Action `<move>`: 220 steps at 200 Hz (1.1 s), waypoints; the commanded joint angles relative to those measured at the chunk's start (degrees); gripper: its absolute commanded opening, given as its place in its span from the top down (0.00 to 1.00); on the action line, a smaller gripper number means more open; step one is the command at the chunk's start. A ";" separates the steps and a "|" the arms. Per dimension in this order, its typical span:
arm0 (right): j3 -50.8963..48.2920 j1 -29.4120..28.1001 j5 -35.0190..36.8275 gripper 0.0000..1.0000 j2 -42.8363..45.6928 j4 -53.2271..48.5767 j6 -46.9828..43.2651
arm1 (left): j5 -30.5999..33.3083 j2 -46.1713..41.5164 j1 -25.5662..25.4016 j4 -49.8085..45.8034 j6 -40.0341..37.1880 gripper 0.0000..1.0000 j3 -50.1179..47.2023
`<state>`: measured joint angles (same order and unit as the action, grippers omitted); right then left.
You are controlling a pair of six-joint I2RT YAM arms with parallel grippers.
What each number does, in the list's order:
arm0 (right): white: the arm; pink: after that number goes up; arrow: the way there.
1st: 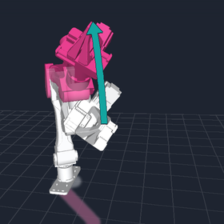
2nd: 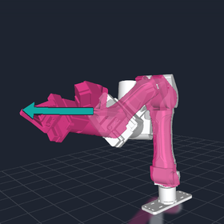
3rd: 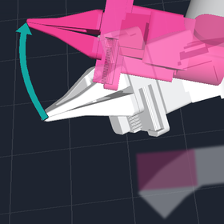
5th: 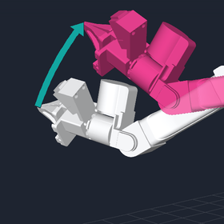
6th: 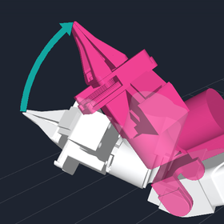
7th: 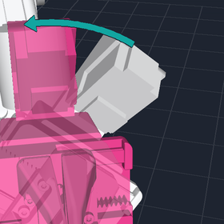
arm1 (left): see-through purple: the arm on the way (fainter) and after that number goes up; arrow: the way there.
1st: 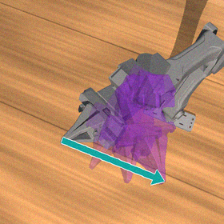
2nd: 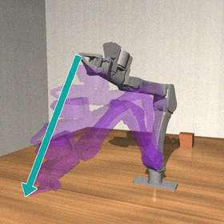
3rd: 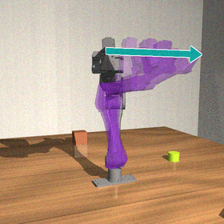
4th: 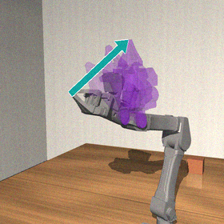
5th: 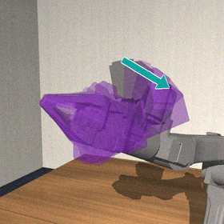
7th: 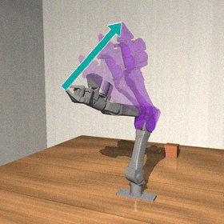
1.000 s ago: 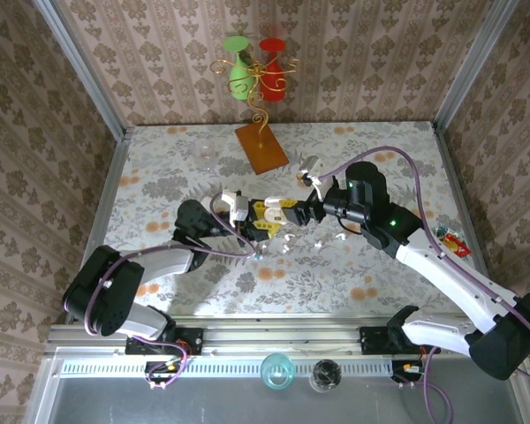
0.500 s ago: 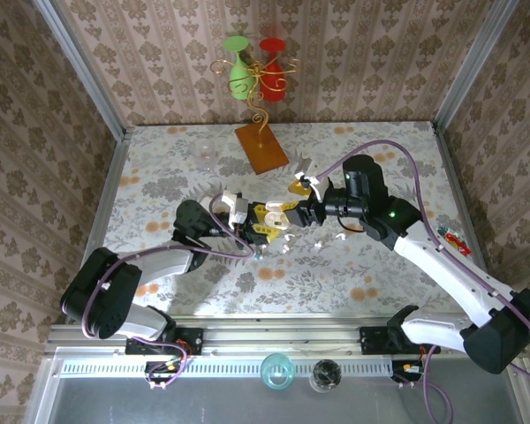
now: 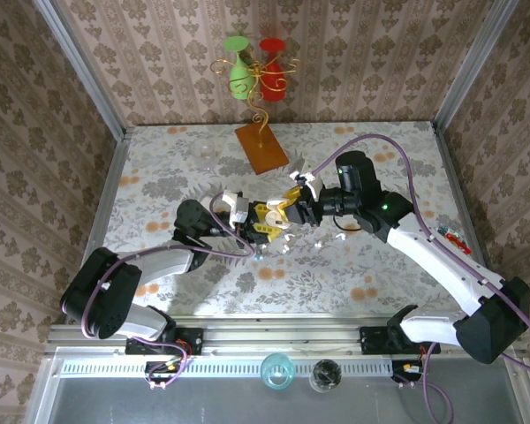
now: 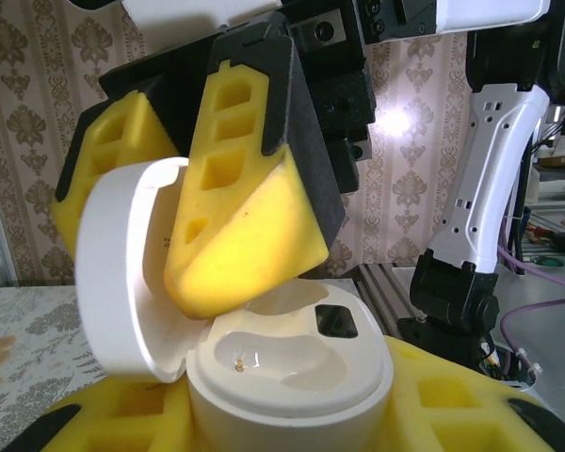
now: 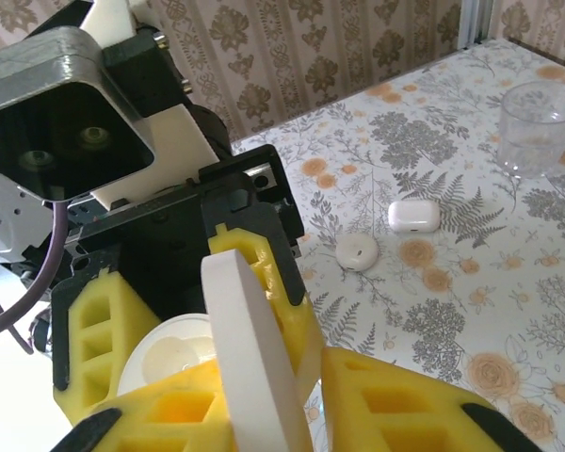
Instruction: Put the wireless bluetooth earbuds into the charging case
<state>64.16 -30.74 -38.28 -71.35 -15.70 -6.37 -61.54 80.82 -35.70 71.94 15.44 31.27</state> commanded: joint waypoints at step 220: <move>-6.99 -0.90 5.99 1.00 4.85 12.37 -4.41 | 2.43 3.20 -0.19 2.24 7.94 0.45 4.40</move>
<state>57.47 -31.09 -32.88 -66.70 -5.23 -10.33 -58.76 83.33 -35.97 72.51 20.82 33.43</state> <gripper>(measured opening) 0.121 0.574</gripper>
